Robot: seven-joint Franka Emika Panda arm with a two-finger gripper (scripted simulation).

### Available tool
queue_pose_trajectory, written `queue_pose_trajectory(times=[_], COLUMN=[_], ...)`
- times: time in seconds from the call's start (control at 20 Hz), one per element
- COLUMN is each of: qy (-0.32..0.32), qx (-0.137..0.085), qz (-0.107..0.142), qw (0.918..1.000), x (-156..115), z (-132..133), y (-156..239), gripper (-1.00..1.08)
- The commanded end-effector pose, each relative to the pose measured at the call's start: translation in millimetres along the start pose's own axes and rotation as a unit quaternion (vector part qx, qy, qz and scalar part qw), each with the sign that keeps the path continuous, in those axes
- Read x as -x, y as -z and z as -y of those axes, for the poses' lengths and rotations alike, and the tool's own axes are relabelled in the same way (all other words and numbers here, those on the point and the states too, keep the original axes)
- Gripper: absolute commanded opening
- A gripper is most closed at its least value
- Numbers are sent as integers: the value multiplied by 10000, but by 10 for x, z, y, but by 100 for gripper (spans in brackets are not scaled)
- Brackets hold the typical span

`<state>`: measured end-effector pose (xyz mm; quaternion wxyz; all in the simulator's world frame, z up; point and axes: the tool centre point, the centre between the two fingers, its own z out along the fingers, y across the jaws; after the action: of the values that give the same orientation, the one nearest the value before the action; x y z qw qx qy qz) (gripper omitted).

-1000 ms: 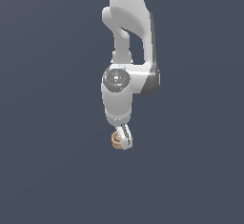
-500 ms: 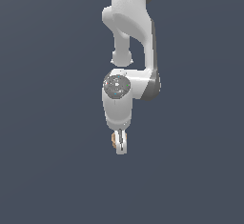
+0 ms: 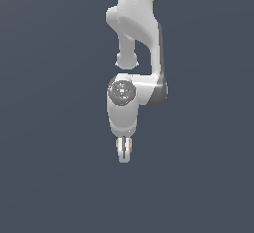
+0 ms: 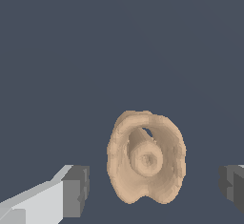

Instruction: Pick up the object and move it to a goal position.

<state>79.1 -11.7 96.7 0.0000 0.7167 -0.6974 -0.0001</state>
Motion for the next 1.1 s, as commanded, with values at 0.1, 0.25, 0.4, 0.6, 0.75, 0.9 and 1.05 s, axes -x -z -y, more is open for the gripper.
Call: queue_pose_trajectory(times=[0.1, 0.25, 0.4, 0.6, 0.75, 0.9, 1.05], qy=[0, -4, -14, -25, -25, -25, -25], qx=[0, 0, 0, -1, -1, -1, -1], qz=[0, 0, 0, 0, 0, 0, 0], qw=[10000, 10000, 10000, 10000, 10000, 10000, 10000], x=[1, 2, -2, -3, -1, -3, -3], z=[0, -2, -7, -13, -8, 2, 2], y=[-17, -103, -261, -455, -510, -502, -502], gripper=[100, 100, 100, 100, 100, 100, -100])
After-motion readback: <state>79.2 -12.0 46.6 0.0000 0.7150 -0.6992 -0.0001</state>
